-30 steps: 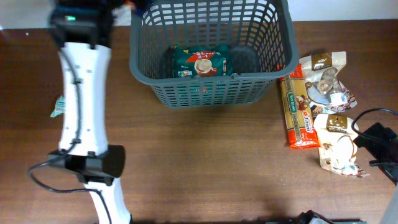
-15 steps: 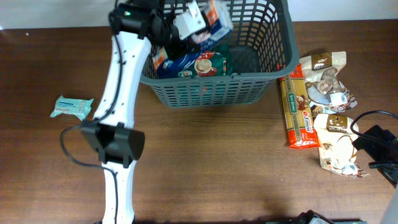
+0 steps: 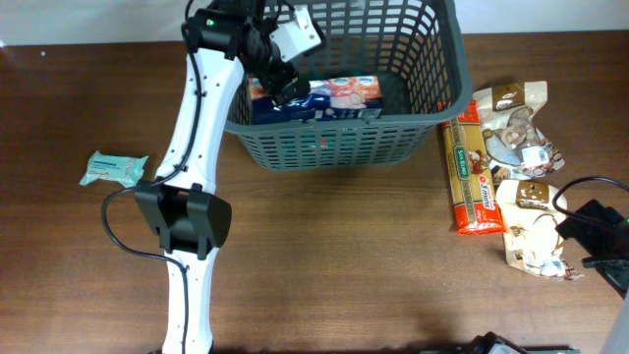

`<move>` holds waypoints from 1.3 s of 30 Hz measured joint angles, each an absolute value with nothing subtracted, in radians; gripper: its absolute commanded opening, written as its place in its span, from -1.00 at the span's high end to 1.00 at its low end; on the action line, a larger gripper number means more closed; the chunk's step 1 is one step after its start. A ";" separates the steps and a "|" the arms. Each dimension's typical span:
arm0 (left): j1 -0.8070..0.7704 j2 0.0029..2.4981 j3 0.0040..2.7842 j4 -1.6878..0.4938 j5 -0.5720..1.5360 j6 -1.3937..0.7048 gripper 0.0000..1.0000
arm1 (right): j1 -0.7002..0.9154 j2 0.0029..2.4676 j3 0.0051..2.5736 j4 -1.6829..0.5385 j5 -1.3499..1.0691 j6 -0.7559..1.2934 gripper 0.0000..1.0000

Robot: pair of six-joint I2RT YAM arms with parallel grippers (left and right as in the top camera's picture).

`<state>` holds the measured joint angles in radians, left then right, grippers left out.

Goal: Pack container
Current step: 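Carry the tissue packs into the basket and release them, then move the left gripper to the mint-green wet-wipes pack and grasp it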

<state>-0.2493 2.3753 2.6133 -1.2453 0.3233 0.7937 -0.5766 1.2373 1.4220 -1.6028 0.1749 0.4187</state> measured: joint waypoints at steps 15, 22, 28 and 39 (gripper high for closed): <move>0.062 2.258 2.970 -1.239 0.165 -0.074 0.86 | -0.577 1.237 1.422 -1.606 0.175 0.410 -0.98; 0.206 2.265 2.912 -1.441 -0.045 -0.579 -0.62 | -0.577 1.237 1.422 -1.600 0.174 0.407 -0.98; 0.215 2.265 2.766 -1.454 -0.154 -0.852 -0.99 | -0.577 1.237 1.422 -1.593 0.170 0.407 -0.97; 0.216 2.267 2.307 -1.374 -0.296 -1.319 -0.93 | -0.577 1.237 1.422 -1.593 0.170 0.406 -0.98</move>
<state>0.2157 2.2665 2.3066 -1.3735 -0.2958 -1.3190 -0.5766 1.2373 1.4220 -1.5932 0.1703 0.4061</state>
